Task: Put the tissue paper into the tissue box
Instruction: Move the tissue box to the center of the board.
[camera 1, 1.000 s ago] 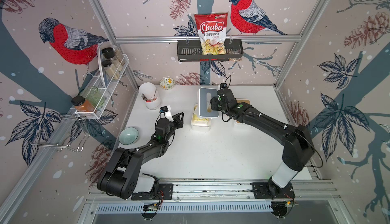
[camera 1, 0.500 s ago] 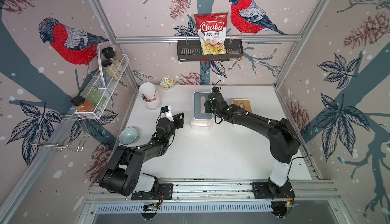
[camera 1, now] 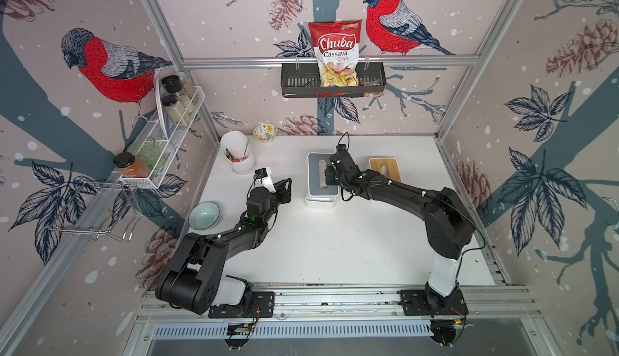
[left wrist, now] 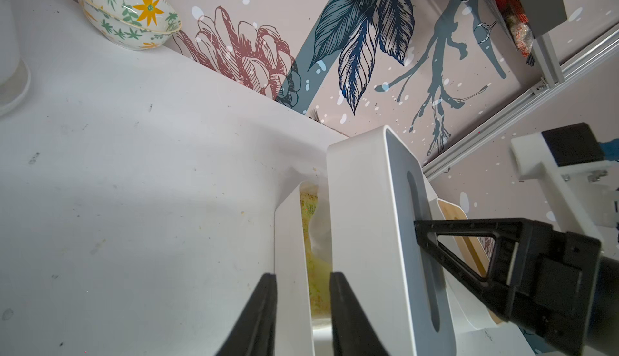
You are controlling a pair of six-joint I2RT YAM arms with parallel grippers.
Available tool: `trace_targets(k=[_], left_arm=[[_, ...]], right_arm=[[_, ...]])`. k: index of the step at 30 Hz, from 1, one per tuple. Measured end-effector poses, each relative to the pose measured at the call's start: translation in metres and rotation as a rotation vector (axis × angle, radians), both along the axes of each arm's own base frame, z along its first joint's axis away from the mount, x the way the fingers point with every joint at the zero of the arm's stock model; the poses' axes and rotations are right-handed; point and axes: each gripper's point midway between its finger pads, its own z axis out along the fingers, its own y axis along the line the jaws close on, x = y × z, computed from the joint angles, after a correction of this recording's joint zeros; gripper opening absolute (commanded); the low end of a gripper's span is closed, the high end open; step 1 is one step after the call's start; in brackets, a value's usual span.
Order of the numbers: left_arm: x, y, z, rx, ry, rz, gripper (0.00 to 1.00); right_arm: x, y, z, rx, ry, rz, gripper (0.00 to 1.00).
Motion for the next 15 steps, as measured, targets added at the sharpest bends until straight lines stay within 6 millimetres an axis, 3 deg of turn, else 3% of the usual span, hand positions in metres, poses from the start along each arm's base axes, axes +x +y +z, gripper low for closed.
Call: trace_targets(k=[15], left_arm=[[-0.001,0.003,0.001,0.002,-0.006,0.016,0.31]], right_arm=[[-0.023,-0.017,0.002,-0.074,0.053,0.031,0.27]])
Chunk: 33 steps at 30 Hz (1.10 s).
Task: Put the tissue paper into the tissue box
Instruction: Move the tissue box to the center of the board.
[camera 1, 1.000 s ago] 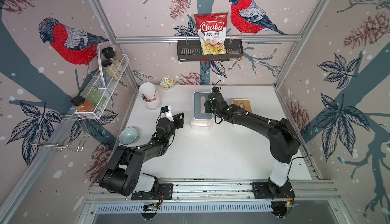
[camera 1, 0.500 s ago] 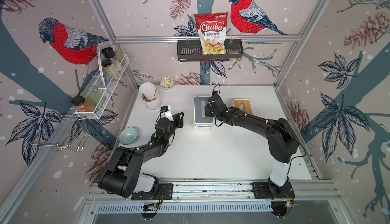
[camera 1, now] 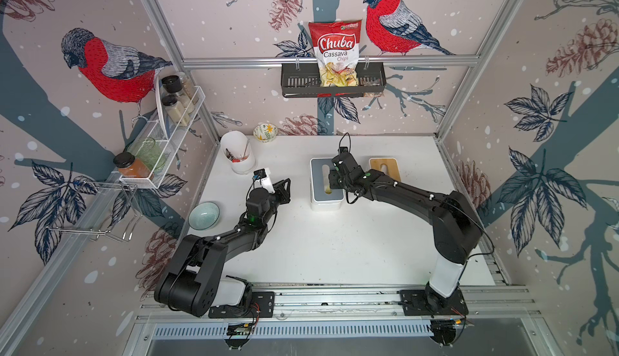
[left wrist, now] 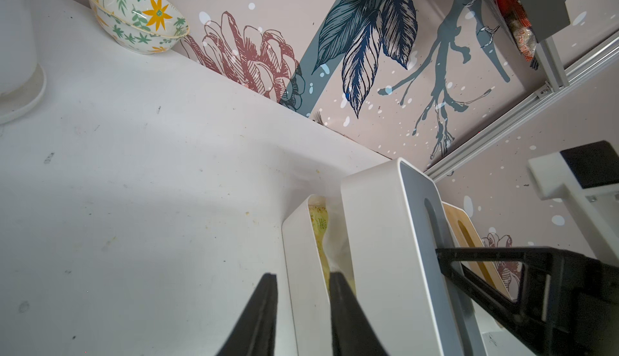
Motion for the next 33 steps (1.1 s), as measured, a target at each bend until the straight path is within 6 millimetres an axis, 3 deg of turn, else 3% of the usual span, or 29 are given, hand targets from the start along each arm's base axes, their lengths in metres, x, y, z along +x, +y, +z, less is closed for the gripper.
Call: trace_targets(k=[15,21,24,29,33], left_arm=[[-0.002,0.001,0.0,0.0,-0.002,0.003,0.31],[-0.002,0.001,0.001,-0.001,-0.004,0.003,0.31],[-0.002,0.001,0.001,-0.001,-0.004,0.003,0.31],[-0.002,0.001,0.0,-0.001,-0.002,0.003,0.31],[-0.002,0.001,0.0,-0.001,-0.002,0.003,0.31]], right_arm=[[-0.02,-0.02,-0.014,-0.078,0.078,0.047,0.21],[-0.017,-0.044,-0.016,-0.116,0.13,0.051,0.19],[-0.014,-0.047,-0.003,-0.112,0.129,0.063,0.18],[0.005,-0.039,0.043,-0.048,0.064,0.097,0.17],[0.021,-0.037,0.066,-0.026,0.027,0.107,0.15]])
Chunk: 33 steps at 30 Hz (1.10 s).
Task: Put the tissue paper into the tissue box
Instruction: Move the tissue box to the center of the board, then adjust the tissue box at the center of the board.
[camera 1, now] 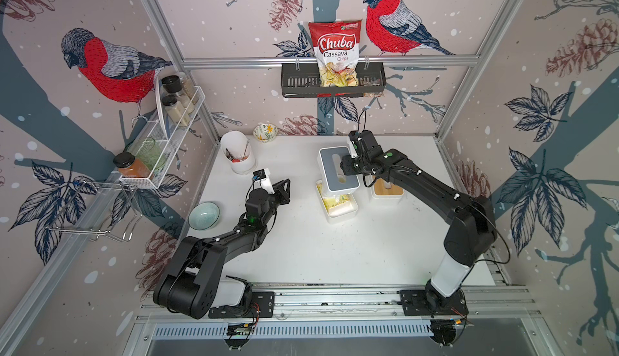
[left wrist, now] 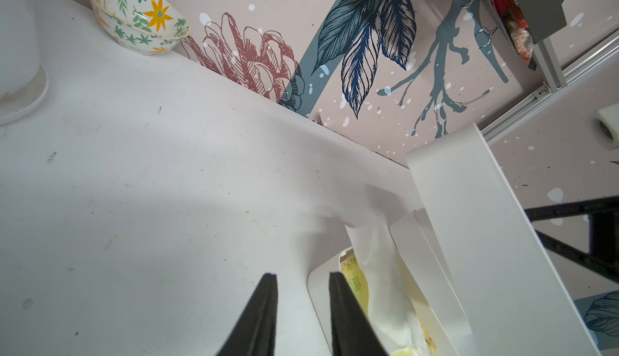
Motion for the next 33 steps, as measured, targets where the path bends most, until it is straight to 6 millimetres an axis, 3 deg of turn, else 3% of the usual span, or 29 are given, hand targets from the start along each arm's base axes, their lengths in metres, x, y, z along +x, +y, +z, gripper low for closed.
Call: trace_targets(k=[3,8,15,20,26,33], left_arm=[[0.0,0.0,0.0,0.0,0.0,0.0,0.3],[0.0,0.0,-0.004,0.002,0.009,-0.001,0.3],[0.003,-0.002,-0.005,0.001,0.01,-0.005,0.3],[-0.002,-0.009,-0.002,-0.034,0.018,-0.048,0.29],[-0.036,-0.032,0.023,-0.08,0.027,-0.164,0.3],[-0.125,-0.08,-0.009,-0.128,0.195,-0.404,0.28]], right_arm=[[0.0,0.002,0.0,-0.004,-0.014,0.021,0.15],[-0.005,0.003,-0.019,0.019,-0.026,0.034,0.14],[-0.014,0.01,-0.021,0.177,-0.111,0.037,0.13],[-0.006,0.016,-0.027,0.256,-0.135,0.026,0.12],[0.007,0.02,-0.04,0.325,-0.133,0.019,0.12],[0.018,0.012,-0.044,0.389,-0.128,0.008,0.12]])
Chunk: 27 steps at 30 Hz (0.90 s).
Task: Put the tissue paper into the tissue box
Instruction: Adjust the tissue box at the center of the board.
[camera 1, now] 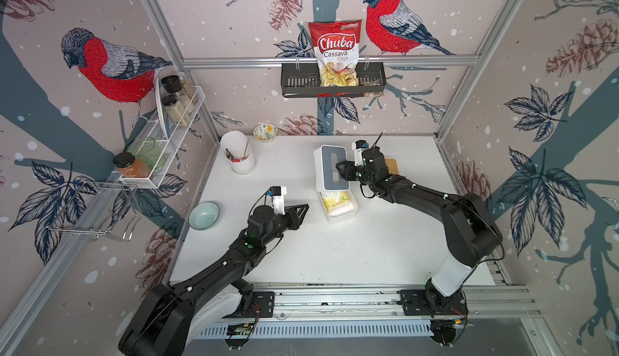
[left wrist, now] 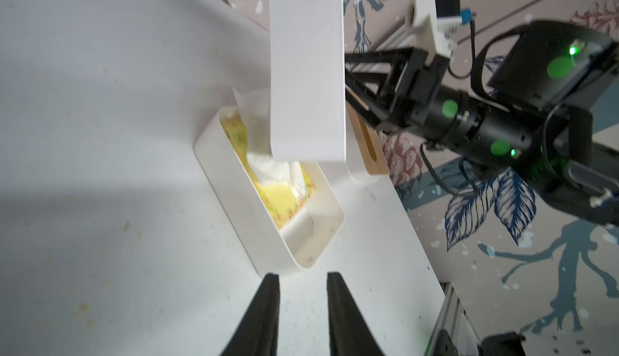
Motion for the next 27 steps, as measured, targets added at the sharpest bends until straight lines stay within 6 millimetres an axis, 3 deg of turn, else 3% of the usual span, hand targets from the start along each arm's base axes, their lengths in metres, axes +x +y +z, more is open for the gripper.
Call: trace_targets(k=[4,9,16,20,27], left_arm=[[-0.036,-0.018,-0.033,-0.006,0.134,-0.086,0.28],[-0.051,-0.043,-0.058,0.01,0.238,-0.151,0.28],[-0.047,-0.081,-0.077,-0.025,0.292,-0.21,0.27],[-0.04,-0.095,-0.078,-0.056,0.287,-0.218,0.27],[-0.025,-0.1,-0.076,-0.053,0.257,-0.177,0.26]], right_arm=[[0.001,-0.001,-0.002,0.031,0.015,0.019,0.12],[0.002,-0.003,0.0,0.054,0.013,0.029,0.12],[-0.004,0.001,-0.004,0.068,0.022,0.061,0.12],[-0.006,0.002,-0.007,0.07,0.027,0.07,0.12],[-0.007,0.002,-0.024,0.055,0.06,0.073,0.11]])
